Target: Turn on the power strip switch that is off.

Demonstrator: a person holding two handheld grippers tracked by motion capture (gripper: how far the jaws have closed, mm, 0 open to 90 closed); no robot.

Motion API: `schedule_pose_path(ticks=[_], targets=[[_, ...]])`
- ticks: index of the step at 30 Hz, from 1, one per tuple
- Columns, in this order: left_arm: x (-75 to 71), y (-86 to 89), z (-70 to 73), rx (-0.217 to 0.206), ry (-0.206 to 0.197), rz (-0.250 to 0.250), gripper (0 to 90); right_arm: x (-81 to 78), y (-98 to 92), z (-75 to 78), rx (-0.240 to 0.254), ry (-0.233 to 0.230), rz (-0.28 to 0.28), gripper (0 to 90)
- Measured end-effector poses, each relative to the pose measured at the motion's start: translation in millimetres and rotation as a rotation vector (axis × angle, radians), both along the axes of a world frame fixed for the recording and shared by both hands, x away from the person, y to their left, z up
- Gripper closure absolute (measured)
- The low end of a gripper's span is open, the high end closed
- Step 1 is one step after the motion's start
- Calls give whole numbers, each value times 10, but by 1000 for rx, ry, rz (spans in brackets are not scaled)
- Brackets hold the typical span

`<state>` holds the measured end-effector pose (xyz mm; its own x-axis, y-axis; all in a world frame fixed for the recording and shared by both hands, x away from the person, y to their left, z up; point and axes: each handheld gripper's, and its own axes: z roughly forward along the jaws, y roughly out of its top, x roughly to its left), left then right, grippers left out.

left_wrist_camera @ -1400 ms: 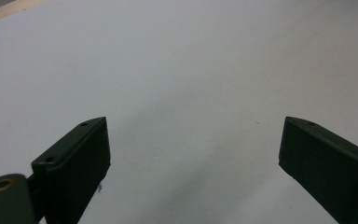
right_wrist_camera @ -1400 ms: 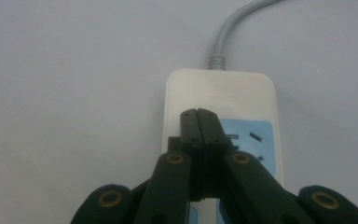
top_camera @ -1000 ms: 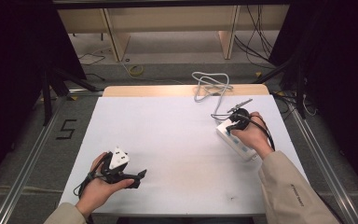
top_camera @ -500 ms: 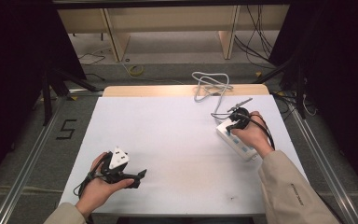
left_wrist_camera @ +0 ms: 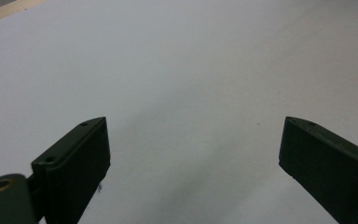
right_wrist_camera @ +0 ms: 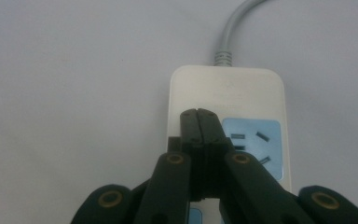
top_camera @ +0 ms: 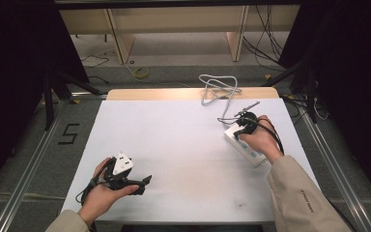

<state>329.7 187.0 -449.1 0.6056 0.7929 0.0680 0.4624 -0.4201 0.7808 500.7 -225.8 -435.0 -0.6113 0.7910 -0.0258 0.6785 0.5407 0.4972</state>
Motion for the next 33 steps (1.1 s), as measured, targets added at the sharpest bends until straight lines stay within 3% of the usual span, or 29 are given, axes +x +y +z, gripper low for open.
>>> schedule_pose_path(ticks=[33], targets=[[-4,-19,2,-9,6,-7,84,-8,42,-17,-30,-1,6,900]])
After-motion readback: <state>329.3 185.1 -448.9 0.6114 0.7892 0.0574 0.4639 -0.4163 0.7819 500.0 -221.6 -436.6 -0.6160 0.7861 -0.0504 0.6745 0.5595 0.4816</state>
